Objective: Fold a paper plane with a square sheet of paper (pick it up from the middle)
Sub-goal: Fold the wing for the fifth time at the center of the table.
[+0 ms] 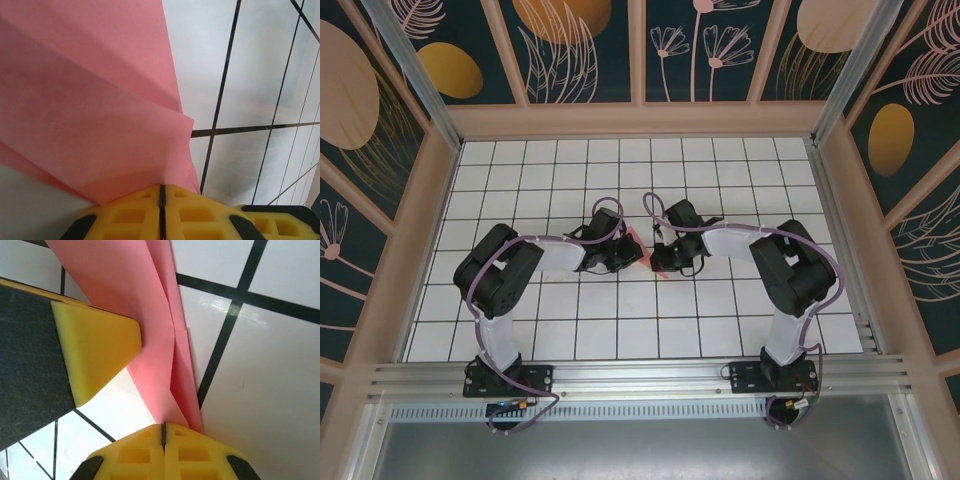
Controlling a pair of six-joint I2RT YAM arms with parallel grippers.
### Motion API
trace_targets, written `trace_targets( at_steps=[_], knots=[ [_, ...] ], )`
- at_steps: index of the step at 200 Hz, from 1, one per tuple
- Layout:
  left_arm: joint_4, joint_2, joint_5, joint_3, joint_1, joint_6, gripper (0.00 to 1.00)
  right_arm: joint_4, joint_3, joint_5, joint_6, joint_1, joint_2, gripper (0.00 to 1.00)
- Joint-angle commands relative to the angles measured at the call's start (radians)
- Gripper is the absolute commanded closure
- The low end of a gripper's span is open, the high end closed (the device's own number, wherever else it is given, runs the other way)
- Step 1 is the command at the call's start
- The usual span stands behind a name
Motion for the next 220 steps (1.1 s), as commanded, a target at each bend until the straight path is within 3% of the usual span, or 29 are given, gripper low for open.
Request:
trace_targets(
  at_steps=[1,76,220],
  knots=[
    [-0.158,0.084,-0.176,-0.026,0.015,0.039,0.88,-0.078,-0.029,0.03,-0.026,-0.017,-0.003,0.96],
    [-0.156,0.074,-0.175,-0.031,0.015,0.044,0.89,-0.045,-0.06,-0.067,-0.024,-0.029,-0.024,0.96],
    [-0.162,0.081,-0.184,-0.034,0.015,0.038,0.89,-0.074,-0.185,-0.017,0.004,-0.049,-0.065,0.95]
  ],
)
